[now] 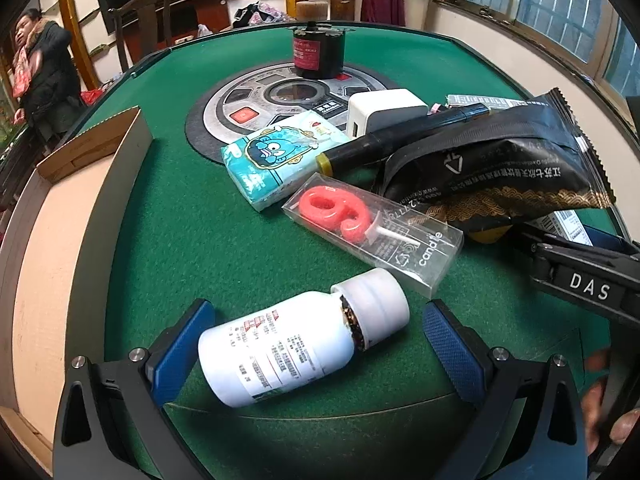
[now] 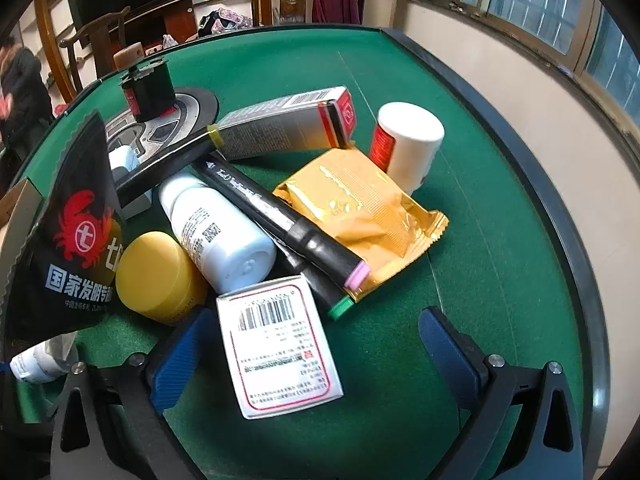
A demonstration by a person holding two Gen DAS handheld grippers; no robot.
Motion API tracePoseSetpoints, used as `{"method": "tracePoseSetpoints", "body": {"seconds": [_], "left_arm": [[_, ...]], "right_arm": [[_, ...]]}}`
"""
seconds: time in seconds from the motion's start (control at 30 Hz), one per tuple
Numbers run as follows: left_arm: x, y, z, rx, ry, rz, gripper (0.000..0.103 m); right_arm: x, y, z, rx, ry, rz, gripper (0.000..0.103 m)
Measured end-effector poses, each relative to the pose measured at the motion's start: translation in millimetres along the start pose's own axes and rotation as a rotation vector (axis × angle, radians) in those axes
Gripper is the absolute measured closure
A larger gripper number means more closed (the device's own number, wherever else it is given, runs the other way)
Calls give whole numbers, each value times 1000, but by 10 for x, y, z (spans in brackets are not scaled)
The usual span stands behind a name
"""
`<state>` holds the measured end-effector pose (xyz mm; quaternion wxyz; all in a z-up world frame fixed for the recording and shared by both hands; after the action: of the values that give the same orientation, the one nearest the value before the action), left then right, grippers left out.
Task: Organize objects
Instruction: 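Grasp the white medicine bottle with the left gripper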
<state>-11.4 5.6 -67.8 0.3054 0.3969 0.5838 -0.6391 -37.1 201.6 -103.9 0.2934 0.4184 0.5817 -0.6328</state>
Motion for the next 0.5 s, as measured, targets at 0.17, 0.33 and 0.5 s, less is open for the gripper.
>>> {"method": "tracePoseSetpoints", "body": {"seconds": [0.17, 0.33, 0.5], "left_arm": [[-67, 41, 14, 21, 53, 7, 0], [-668, 39, 175, 21, 171, -140, 0], [-1143, -3, 408, 90, 116, -274, 0]], "right_arm": [[19, -40, -26, -11, -4, -41, 0], [-50, 80, -59, -31, -10, -22, 0], [-522, 260, -227, -14, 30, -138, 0]]}}
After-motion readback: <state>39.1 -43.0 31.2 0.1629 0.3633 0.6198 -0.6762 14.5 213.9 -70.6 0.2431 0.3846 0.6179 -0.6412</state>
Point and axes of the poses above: each gripper's, at about its wrist camera, not at the fingertips, and x roughly the way its jaws point, z to its left, y to its underside, the point moved 8 cm from there along x, roughly the way its jaws point, and after that the axes turned 1 degree about z, right-handed, at the moved point
